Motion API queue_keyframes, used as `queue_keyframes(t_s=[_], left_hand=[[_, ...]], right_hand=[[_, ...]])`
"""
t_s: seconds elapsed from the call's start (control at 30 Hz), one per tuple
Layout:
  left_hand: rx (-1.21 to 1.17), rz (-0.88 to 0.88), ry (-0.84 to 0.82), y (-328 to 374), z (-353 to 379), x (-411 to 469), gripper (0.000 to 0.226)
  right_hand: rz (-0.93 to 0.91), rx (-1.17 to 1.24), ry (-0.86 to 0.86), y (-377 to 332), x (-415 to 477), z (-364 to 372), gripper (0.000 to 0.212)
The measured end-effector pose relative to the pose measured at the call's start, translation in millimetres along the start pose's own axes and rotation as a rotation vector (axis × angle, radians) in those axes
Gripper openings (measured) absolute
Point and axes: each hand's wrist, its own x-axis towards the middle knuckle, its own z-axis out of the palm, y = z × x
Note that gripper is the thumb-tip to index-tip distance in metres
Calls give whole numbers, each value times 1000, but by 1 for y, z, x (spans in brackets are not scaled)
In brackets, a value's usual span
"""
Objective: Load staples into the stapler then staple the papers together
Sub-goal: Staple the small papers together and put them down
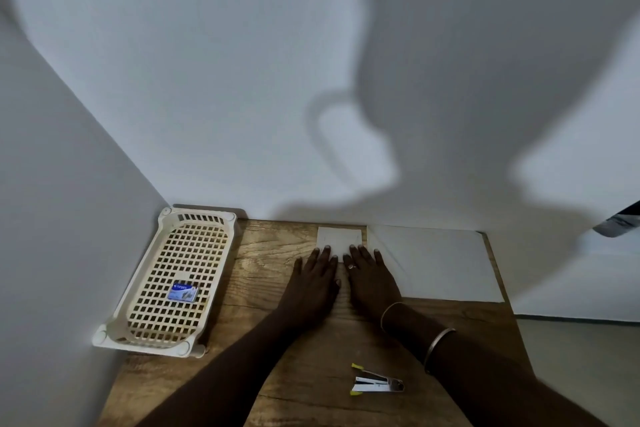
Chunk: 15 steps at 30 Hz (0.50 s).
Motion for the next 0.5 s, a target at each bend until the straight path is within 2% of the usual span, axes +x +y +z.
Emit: queue_keyframes(t_s=[0.5], left_hand=[[1, -1, -24, -3, -2, 8, 69]], right_hand=[[8, -21, -26, 5, 6, -7, 69]])
